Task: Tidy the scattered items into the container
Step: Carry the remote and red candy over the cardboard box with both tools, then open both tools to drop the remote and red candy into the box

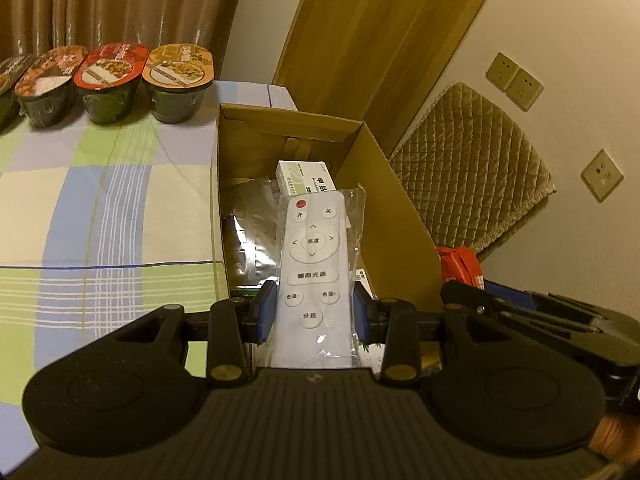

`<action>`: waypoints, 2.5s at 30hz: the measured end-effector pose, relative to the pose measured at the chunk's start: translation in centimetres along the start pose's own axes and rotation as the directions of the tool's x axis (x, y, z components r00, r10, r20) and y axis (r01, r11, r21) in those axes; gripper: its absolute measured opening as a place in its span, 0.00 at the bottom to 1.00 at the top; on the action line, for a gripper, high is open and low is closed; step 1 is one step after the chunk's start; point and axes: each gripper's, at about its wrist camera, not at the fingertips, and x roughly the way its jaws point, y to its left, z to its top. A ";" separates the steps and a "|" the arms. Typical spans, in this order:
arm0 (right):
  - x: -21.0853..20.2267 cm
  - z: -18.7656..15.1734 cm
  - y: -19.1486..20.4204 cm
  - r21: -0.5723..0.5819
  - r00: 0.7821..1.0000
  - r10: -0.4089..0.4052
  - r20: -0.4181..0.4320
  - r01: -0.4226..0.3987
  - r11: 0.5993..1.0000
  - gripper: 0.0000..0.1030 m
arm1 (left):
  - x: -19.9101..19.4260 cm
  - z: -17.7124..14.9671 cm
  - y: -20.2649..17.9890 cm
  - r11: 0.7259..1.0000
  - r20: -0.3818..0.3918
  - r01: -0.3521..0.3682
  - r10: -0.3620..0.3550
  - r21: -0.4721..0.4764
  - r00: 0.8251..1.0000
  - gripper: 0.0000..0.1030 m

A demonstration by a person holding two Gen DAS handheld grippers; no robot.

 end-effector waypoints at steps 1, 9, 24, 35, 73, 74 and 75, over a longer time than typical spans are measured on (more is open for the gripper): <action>0.1 0.1 -0.1 0.000 1.000 -0.001 0.000 0.001 1.000 0.33 | 0.2 0.1 0.1 1.000 0.000 0.001 -0.001 -0.007 1.000 0.32; 1.3 0.7 -0.3 -0.004 1.000 0.000 -0.005 0.000 1.000 0.33 | 1.6 0.9 0.7 0.998 0.002 0.004 -0.004 -0.066 1.000 0.32; 3.7 1.9 0.0 -0.017 1.000 0.008 -0.010 -0.009 1.000 0.33 | 3.6 1.6 1.4 0.993 0.001 0.000 0.000 -0.121 1.000 0.32; 4.5 2.0 0.1 -0.019 1.000 0.007 -0.016 -0.007 1.000 0.33 | 4.4 2.1 1.9 0.989 0.012 -0.001 0.003 -0.147 1.000 0.32; 4.7 2.5 1.6 -0.021 0.998 0.060 0.018 -0.059 0.998 0.34 | 1.7 0.9 4.3 0.990 0.057 -0.062 0.069 -0.126 0.996 0.68; 4.7 2.4 1.5 -0.019 0.998 0.057 0.017 -0.056 0.998 0.34 | 1.7 0.8 4.4 0.990 0.055 -0.063 0.071 -0.127 0.996 0.68; 4.6 2.3 1.5 -0.014 0.998 0.055 0.016 -0.054 0.998 0.34 | 1.6 0.7 4.5 0.990 0.054 -0.065 0.072 -0.127 0.996 0.69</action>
